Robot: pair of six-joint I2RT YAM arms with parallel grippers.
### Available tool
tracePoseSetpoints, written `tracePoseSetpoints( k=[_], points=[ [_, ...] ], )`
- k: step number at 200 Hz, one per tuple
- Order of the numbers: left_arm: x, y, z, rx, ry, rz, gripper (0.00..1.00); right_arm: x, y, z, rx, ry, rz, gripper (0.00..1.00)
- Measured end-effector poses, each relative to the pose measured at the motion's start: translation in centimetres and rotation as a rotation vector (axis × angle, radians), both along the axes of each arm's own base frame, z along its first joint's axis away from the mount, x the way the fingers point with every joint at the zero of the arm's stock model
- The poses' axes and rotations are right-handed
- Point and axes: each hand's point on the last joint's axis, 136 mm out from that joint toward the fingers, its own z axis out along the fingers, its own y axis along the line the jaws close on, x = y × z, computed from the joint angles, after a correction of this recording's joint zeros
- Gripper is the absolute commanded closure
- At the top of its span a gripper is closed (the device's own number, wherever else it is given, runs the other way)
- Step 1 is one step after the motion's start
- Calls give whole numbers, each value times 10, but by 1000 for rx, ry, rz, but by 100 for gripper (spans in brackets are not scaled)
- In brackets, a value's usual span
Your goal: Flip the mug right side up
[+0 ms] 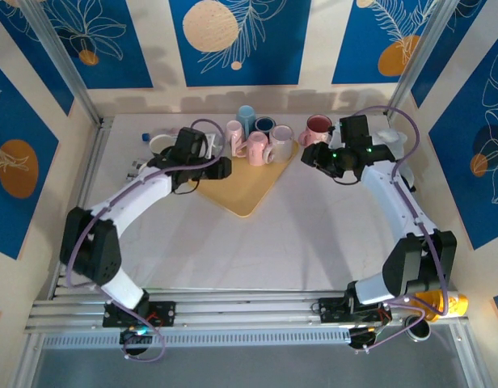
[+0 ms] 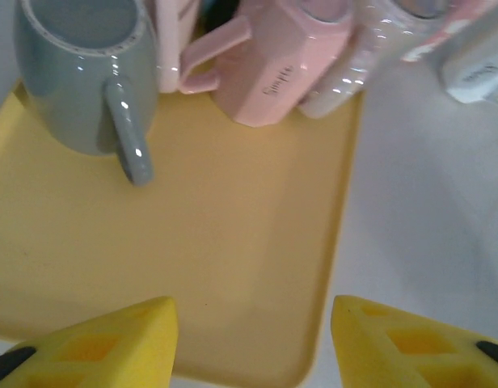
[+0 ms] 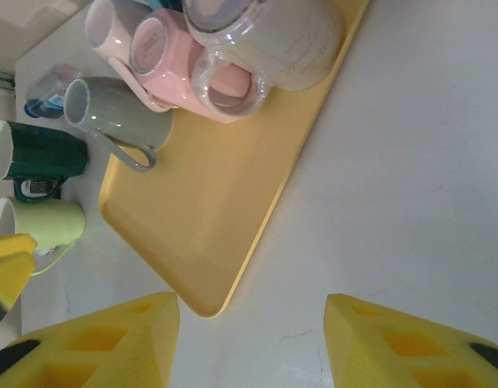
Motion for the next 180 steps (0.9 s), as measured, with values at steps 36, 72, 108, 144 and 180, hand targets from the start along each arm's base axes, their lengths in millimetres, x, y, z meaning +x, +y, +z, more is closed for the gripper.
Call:
tracePoseSetpoints(
  k=[36, 72, 108, 144, 180],
  points=[
    [46, -1, -30, 104, 39, 86, 48, 4, 6, -7, -19, 30, 0, 49],
    [79, 1, -63, 205, 65, 147, 49, 6, 6, -11, -39, 38, -15, 49],
    [87, 8, -82, 268, 94, 183, 50, 8, 2, -13, -49, 43, -37, 49],
    [94, 6, -89, 272, 96, 190, 54, 8, 2, -13, -53, 43, -42, 49],
    [99, 6, -94, 282, 100, 208, 62, 8, 1, -15, -52, 44, -44, 49]
  ],
)
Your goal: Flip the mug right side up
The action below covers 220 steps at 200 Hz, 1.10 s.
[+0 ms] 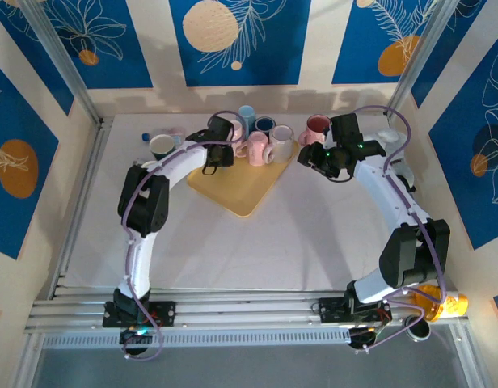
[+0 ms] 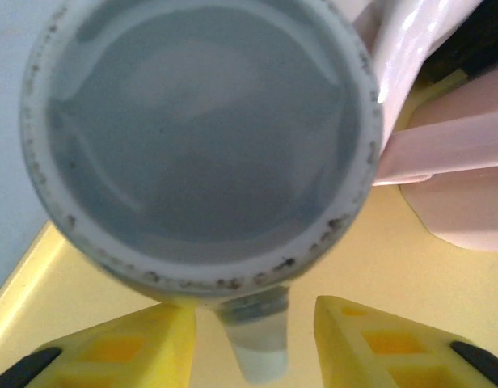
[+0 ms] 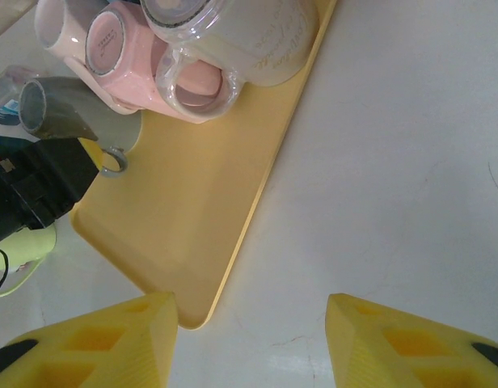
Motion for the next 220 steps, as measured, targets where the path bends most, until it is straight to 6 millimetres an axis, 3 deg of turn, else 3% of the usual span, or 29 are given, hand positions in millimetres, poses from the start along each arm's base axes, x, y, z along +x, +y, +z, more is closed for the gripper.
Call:
tracePoseSetpoints(
  k=[40, 85, 159, 220],
  points=[
    [1, 2, -2, 20, 11, 5, 74, 0, -3, -2, -1, 5, -7, 49],
    [-1, 4, -6, 36, 25, -2, 77, 0, -4, -1, 0, 3, -9, 49],
    [-3, 5, -7, 40, 25, -4, 96, -7, -6, 10, 0, -34, -14, 49],
    [-27, 9, -1, 9, 59, -25, 100, -13, -4, 0, 32, -10, -22, 50]
  ],
)
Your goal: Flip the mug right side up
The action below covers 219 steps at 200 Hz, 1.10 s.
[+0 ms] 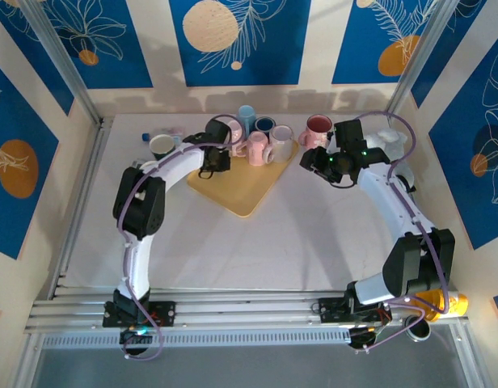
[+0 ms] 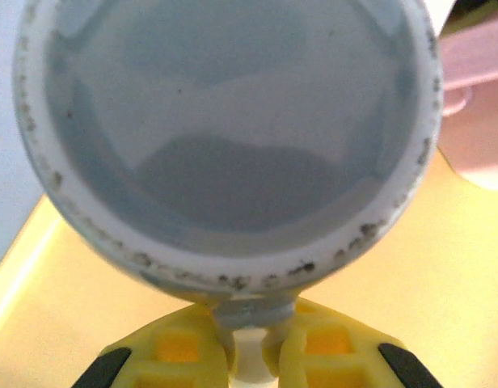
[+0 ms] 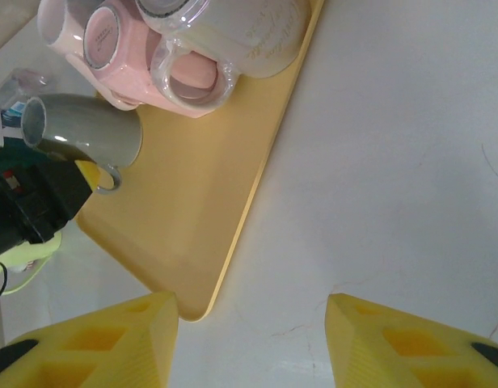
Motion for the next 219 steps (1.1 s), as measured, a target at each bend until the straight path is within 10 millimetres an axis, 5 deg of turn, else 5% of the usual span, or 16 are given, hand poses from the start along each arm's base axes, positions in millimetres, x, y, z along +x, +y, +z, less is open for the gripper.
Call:
tracePoseSetpoints(
  k=[104, 219],
  points=[
    [-41, -16, 54, -232, -15, -38, 100, -10, 42, -6, 286, 48, 46, 50],
    [-64, -53, 121, -667, -94, -56, 100, -15, 108, 15, 672, 75, 91, 53]
  ],
)
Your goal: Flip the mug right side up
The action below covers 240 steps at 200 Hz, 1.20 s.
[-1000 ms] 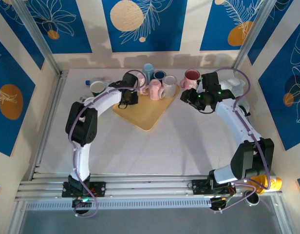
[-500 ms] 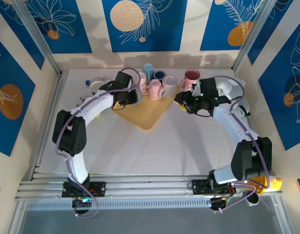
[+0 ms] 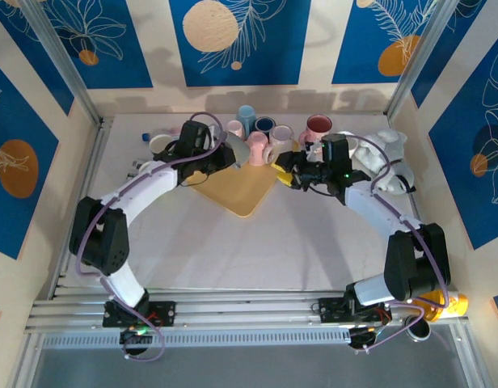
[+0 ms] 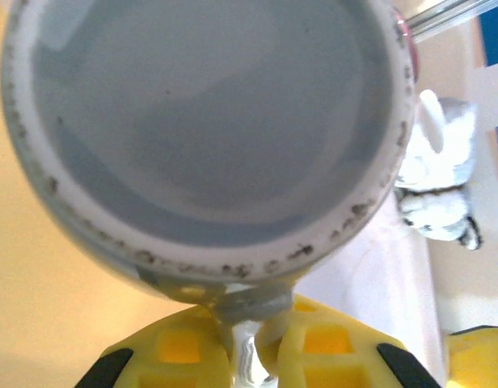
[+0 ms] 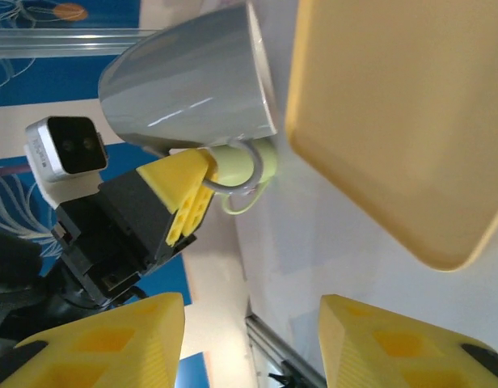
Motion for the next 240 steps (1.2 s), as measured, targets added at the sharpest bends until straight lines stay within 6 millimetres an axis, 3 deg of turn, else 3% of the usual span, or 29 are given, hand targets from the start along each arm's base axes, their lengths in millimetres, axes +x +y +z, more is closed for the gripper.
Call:
tracePoseSetpoints(
  k=[85, 162, 240],
  points=[
    [0, -24, 37, -262, -59, -40, 100, 3, 34, 13, 249, 49, -84, 56],
    [-2, -28, 60, -373, -82, -38, 100, 18, 59, 17, 413, 44, -181, 53],
    [-3, -27, 72, -408, -98, -33, 100, 33, 59, 38, 532, -28, -319, 57]
  ],
)
